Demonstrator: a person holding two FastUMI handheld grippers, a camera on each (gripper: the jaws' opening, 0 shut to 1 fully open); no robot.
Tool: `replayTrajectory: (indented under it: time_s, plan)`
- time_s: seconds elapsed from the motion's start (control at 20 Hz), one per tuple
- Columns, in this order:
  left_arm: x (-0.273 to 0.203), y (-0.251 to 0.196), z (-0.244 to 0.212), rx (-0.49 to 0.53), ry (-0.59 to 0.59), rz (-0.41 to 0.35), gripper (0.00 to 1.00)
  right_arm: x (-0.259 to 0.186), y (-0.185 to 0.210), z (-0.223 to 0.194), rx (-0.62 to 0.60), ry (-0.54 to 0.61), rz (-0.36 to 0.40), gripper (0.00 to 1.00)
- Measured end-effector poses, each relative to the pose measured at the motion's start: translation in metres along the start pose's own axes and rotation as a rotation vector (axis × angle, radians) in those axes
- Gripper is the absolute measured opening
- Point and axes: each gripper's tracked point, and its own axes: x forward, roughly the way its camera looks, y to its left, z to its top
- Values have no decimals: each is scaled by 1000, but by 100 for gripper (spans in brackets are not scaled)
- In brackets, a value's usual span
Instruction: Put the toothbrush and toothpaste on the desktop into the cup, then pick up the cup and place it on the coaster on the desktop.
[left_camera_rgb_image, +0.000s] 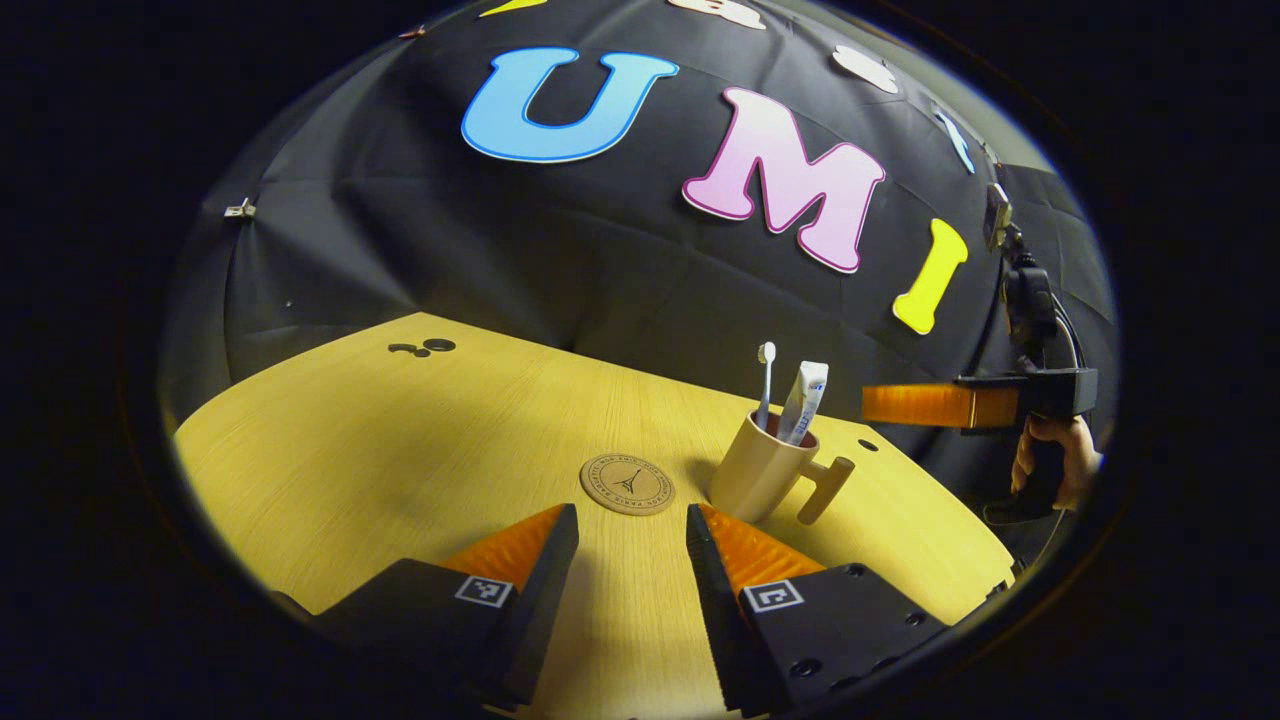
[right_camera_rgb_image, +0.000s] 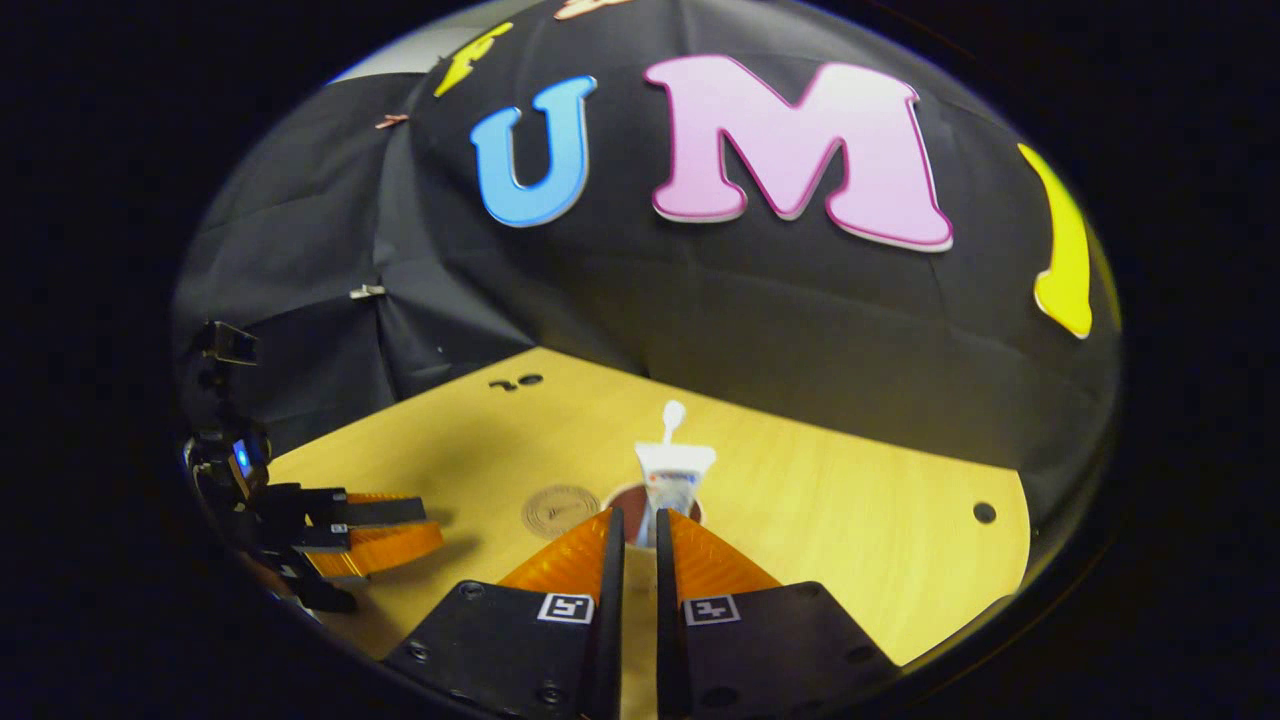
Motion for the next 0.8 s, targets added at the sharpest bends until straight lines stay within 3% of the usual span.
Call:
replayTrajectory:
  time_s: [0.2, 0.3, 0.4, 0.8]
  plan:
    - [-2, -5, -5, 35, 14, -15, 69, -1, -7, -22, 44, 131, -22, 23]
    - [-8, -6, -6, 58, 16, -18, 69, -3, -9, -33, 36, 193, -27, 31]
    - [-13, -7, -12, 53, 32, -21, 69, 0, -8, -40, 50, 248, -25, 49]
    - [-29, -13, -21, 52, 49, -49, 69, 28, 1, -86, -1, 493, 16, 50]
